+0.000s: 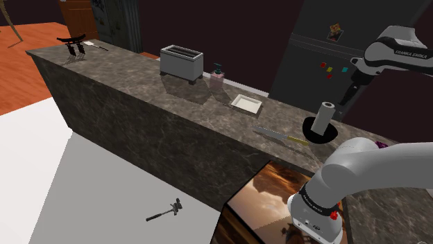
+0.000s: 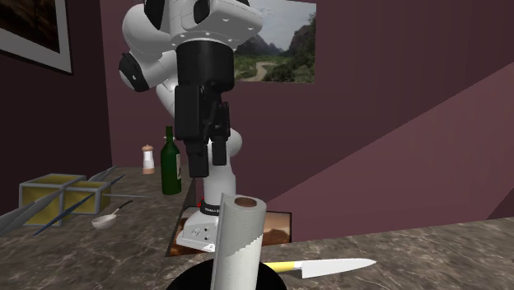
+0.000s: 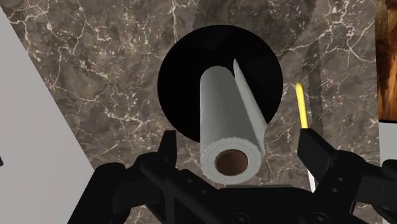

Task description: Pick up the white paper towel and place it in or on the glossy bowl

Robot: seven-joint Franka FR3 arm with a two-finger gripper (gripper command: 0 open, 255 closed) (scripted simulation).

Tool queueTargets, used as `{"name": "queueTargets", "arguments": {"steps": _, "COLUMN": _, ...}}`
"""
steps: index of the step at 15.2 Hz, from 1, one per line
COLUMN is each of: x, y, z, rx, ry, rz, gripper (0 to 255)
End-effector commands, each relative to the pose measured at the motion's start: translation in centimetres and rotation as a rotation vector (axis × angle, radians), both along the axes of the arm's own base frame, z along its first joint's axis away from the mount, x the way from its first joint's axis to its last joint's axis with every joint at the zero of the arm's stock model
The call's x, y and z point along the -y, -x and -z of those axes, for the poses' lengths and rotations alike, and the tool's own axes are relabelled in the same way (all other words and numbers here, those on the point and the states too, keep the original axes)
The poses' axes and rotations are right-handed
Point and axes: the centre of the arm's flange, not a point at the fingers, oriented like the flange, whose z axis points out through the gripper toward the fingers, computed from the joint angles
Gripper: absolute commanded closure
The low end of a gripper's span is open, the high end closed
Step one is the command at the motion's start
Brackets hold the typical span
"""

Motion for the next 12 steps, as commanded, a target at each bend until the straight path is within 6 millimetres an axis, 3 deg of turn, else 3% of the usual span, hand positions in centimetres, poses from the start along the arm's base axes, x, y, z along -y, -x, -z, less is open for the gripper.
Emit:
{"name": "queueTargets", "arguments": {"steps": 1, "x": 0.0, "y": 0.0, "z": 0.0, "rx": 0.0, "ry": 0.0, "rz": 0.0, "gripper": 0}}
{"name": "queueTargets", "arguments": {"steps": 5, "x": -0.2, "y": 0.2, "z": -5.0, "rx": 0.0, "ry": 0.0, "rz": 0.0, "gripper": 0}}
{"name": "queueTargets", "arguments": {"steps": 12, "x": -0.2, "y": 0.2, "z": -5.0, "rx": 0.0, "ry": 0.0, "rz": 0.0, "gripper": 0}}
